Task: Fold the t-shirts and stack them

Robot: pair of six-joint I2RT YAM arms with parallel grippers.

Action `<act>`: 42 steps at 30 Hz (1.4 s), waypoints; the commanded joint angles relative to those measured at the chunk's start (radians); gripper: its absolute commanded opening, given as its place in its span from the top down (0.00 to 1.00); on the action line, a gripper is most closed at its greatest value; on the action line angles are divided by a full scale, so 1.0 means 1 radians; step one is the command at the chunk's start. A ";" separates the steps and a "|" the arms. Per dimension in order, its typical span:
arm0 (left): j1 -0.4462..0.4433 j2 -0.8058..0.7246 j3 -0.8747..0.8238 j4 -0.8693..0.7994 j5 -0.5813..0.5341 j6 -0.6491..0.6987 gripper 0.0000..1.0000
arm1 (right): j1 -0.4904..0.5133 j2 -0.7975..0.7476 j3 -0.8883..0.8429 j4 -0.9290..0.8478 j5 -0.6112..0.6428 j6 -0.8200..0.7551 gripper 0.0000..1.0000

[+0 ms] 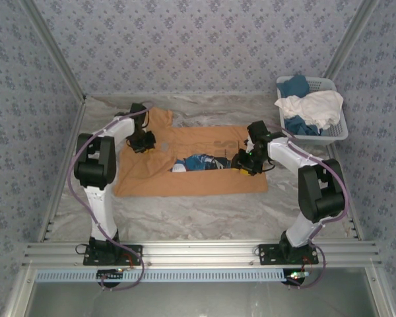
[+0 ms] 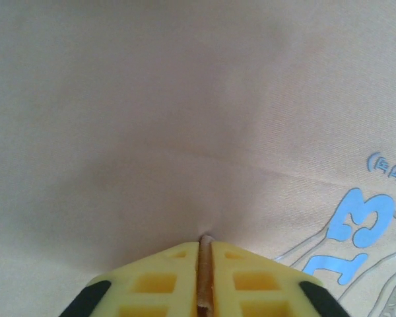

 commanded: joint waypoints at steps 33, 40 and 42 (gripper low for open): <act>0.002 -0.487 -0.488 -0.024 -0.014 -0.282 0.78 | -0.127 0.023 -0.041 0.002 0.135 0.037 0.74; 0.020 -0.461 -0.554 -0.007 -0.042 -0.263 0.83 | -0.199 0.155 0.047 0.015 0.188 0.024 0.85; 0.032 -0.449 -0.565 -0.010 -0.076 -0.249 0.83 | -0.212 0.177 0.076 -0.001 0.191 0.025 0.86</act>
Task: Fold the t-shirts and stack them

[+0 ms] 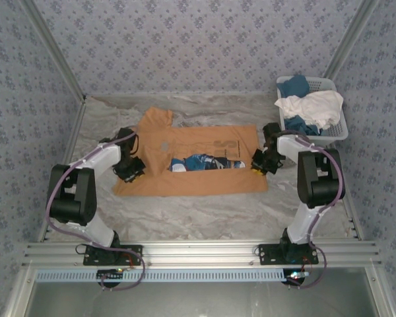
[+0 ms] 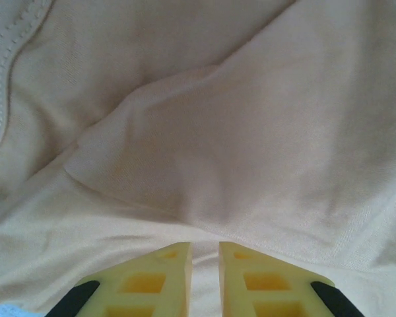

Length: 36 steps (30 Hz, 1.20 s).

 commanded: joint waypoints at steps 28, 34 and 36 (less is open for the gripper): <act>-0.089 0.053 0.106 -0.001 0.069 -0.124 0.77 | 0.184 -0.126 -0.040 -0.057 0.034 -0.028 0.72; -0.108 0.116 -0.001 0.040 0.063 -0.123 0.80 | 0.187 -0.030 -0.078 -0.096 -0.003 -0.031 0.72; -0.108 0.109 -0.051 0.040 0.056 -0.114 0.80 | 0.187 -0.002 -0.089 -0.127 -0.001 -0.031 0.72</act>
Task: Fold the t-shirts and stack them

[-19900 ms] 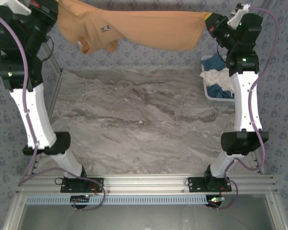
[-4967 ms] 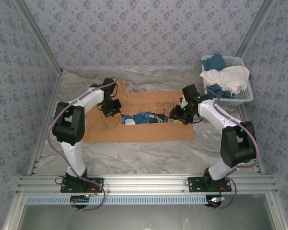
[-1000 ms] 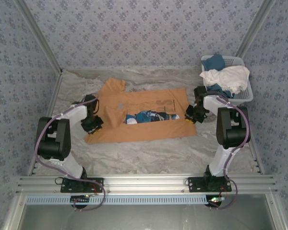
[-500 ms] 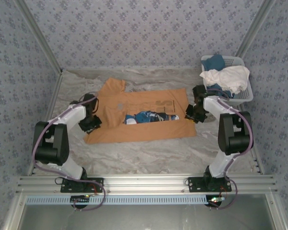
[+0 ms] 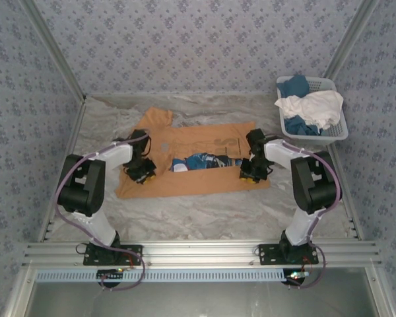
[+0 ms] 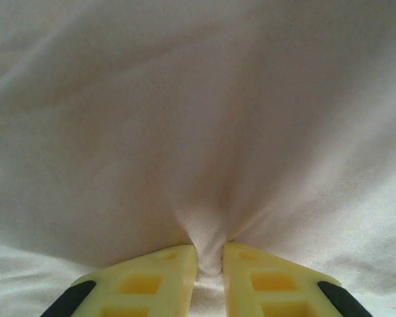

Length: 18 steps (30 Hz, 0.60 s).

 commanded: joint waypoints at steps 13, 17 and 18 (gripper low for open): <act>-0.018 -0.201 -0.315 -0.065 -0.003 0.041 0.81 | 0.077 -0.077 -0.220 -0.236 -0.063 0.005 0.70; -0.040 -0.269 -0.374 -0.101 0.017 0.029 0.81 | 0.127 -0.117 -0.216 -0.285 -0.060 0.049 0.68; -0.046 -0.287 -0.387 -0.110 0.020 0.023 0.81 | 0.139 -0.120 -0.217 -0.287 -0.060 0.060 0.68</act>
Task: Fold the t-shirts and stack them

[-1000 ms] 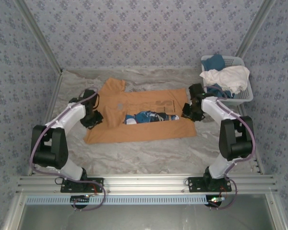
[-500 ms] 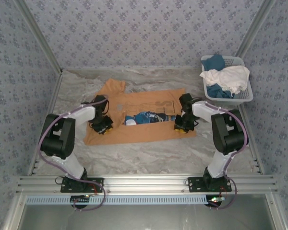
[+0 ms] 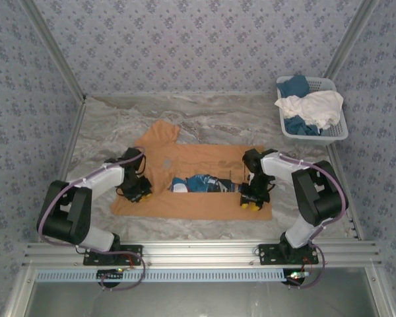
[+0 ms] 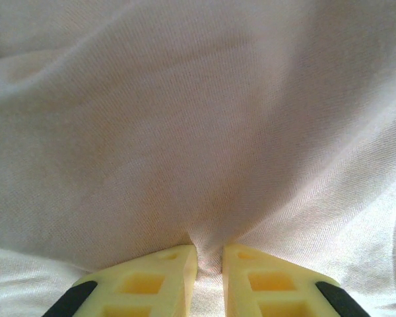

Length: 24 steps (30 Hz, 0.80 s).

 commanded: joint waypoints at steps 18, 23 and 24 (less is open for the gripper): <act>0.144 0.471 0.920 -0.238 -0.091 0.205 0.57 | -0.189 -0.017 0.402 0.150 0.079 -0.051 0.58; 0.197 0.826 1.442 -0.395 -0.137 0.295 0.51 | -0.263 0.152 0.584 0.161 0.087 -0.117 0.56; 0.204 0.882 1.524 -0.423 -0.139 0.300 0.51 | -0.272 0.183 0.614 0.154 0.092 -0.124 0.56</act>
